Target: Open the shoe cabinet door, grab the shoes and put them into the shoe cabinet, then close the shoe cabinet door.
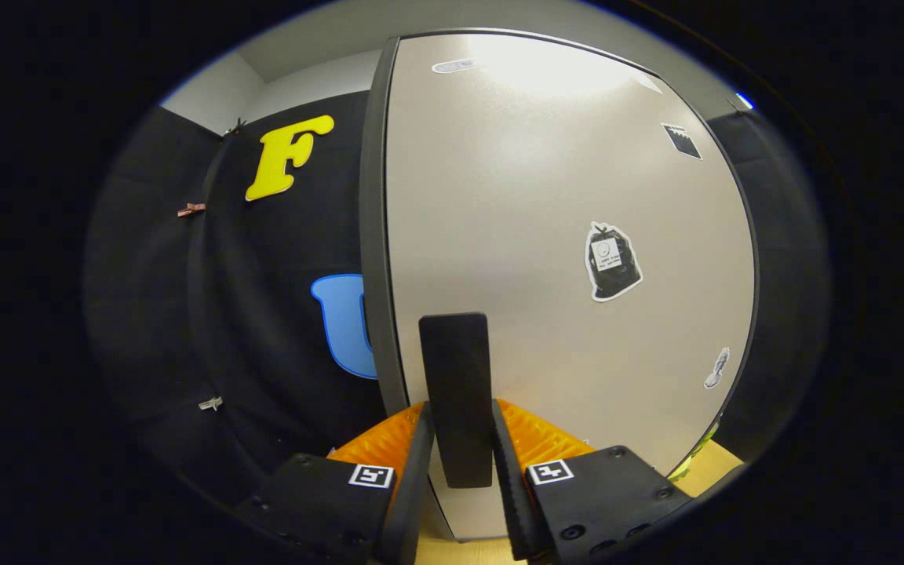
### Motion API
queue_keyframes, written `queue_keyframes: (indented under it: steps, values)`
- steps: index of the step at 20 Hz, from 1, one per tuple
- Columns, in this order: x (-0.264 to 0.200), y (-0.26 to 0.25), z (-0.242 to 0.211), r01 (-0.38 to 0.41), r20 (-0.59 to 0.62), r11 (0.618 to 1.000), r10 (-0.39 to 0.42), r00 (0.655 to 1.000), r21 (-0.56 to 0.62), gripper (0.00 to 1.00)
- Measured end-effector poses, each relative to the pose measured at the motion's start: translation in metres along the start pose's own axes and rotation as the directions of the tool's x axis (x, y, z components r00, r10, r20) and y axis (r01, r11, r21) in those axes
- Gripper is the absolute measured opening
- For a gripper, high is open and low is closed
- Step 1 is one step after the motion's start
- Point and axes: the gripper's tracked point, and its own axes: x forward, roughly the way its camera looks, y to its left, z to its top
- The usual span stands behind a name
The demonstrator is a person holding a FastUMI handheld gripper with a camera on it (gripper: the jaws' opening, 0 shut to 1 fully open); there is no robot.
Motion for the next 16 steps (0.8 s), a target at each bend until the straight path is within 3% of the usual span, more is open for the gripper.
queue_keyframes:
  steps: [2, 5, 6, 16]
  values:
    - [0.001, -0.002, 0.002, 0.025, 0.017, 0.999, -0.024, 1.000, -0.023, 0.36]
    - [0.001, -0.002, 0.000, -0.002, -0.003, 1.000, 0.002, 1.000, -0.003, 0.29]
    - [-0.001, -0.002, 0.001, -0.013, -0.001, 1.000, 0.013, 1.000, -0.003, 0.20]
    - [-0.087, -0.012, 0.013, -0.146, 0.002, 0.989, 0.146, 0.989, 0.008, 0.20]
